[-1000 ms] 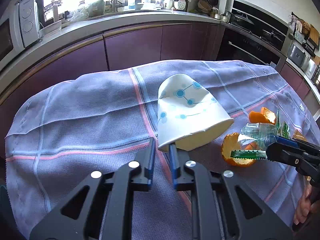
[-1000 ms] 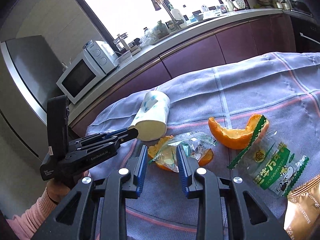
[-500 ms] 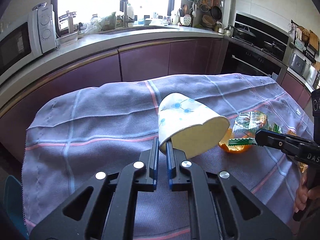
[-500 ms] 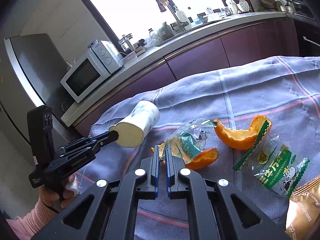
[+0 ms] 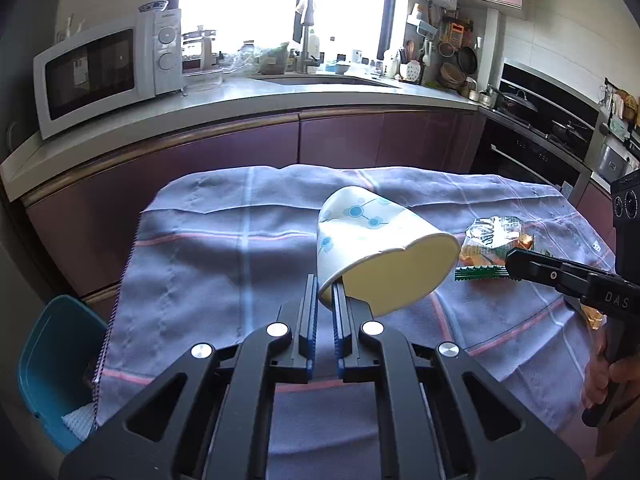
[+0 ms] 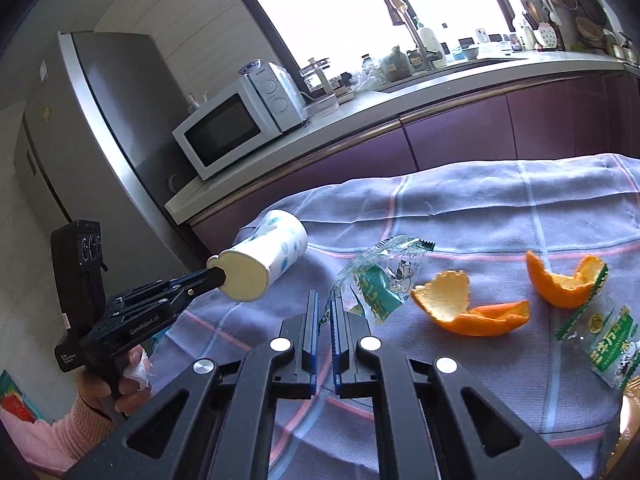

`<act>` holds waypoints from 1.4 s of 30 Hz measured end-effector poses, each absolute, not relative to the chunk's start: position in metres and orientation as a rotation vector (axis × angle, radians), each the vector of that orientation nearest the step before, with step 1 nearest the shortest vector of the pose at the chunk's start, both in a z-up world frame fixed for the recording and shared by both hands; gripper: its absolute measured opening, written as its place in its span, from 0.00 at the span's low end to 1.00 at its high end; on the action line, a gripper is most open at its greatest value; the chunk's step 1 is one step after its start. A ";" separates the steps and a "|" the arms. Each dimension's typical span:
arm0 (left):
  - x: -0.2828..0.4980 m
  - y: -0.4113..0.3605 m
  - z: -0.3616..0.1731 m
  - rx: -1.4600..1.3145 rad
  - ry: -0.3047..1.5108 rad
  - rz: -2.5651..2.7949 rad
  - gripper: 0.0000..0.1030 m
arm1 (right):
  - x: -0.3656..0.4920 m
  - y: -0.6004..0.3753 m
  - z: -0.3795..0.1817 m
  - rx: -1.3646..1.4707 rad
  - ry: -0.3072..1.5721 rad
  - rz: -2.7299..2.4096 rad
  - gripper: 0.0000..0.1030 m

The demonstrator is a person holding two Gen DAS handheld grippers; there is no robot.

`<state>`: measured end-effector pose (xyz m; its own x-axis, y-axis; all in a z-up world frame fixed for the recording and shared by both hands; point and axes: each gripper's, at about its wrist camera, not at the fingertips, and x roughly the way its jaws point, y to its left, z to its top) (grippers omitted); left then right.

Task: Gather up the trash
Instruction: 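Grasp the white paper cup with the left tool while the right tool grasps a clear wrapper, then carry paper cup and wrapper to the teal bin and open both tools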

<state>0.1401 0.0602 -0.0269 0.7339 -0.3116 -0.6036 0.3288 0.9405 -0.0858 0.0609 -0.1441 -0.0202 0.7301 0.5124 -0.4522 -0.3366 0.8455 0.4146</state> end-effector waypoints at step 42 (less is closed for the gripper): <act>0.037 0.293 -0.025 -0.158 0.604 0.108 0.07 | 0.094 0.067 -0.003 0.086 0.682 0.928 0.04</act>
